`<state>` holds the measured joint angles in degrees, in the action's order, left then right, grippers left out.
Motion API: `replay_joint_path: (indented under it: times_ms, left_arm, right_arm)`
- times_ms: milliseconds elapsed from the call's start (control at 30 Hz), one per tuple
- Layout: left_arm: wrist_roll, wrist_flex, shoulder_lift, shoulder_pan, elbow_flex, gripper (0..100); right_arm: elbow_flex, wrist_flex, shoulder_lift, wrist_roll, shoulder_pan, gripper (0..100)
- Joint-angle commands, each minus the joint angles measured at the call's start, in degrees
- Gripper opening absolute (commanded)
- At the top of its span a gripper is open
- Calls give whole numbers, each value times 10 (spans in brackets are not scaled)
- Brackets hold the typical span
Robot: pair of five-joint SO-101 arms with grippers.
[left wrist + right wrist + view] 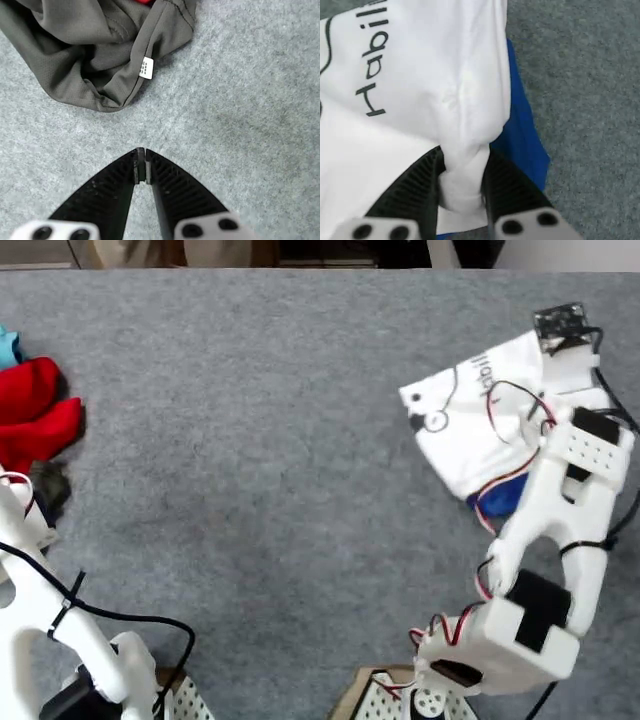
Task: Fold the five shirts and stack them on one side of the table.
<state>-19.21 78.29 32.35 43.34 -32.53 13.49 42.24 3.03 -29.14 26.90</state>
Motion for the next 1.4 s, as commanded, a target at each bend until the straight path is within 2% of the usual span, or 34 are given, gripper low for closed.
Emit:
replay_joint_path:
  times_ms: [0, 267, 500, 600, 767, 867, 967, 1033, 1100, 1200, 1300, 1367]
  left_arm:
    - [-2, 23, 15, 1, 52, 19]
    - [-2, 30, 15, 5, 61, 19]
    - [-2, 31, 41, 4, 57, 19]
    - [-3, 31, 65, 2, 57, 19]
    - [-2, 30, 84, 1, 56, 19]
    - [-2, 30, 86, 4, 56, 19]
    - [-2, 30, 87, 4, 56, 19]
    - [-2, 30, 87, 4, 56, 19]
    - [-2, 28, 87, 4, 57, 19]
    - [-2, 25, 87, 4, 62, 19]
    - [-10, 25, 87, 6, 66, 21]
    - [-25, 27, 81, 14, 83, 22]
  right_arm:
    - [-36, -51, 12, -8, 45, 4]
    - [-48, -52, 18, -8, 85, 5]
    - [-47, -51, 18, -8, 83, 11]
    - [-47, -51, 18, -8, 83, 94]
    - [-49, -44, 13, -9, 84, 348]
    - [-64, 3, 0, -5, 81, 412]
    - [-82, 70, -34, -4, 71, 388]
    - [-95, 118, -59, -4, 53, 336]
    - [-104, 172, -85, 17, 34, 232]
    - [-116, 242, -119, 71, -4, 0]
    - [-131, 310, -152, 115, -40, 90]
    - [-145, 361, -170, 134, -65, 115]
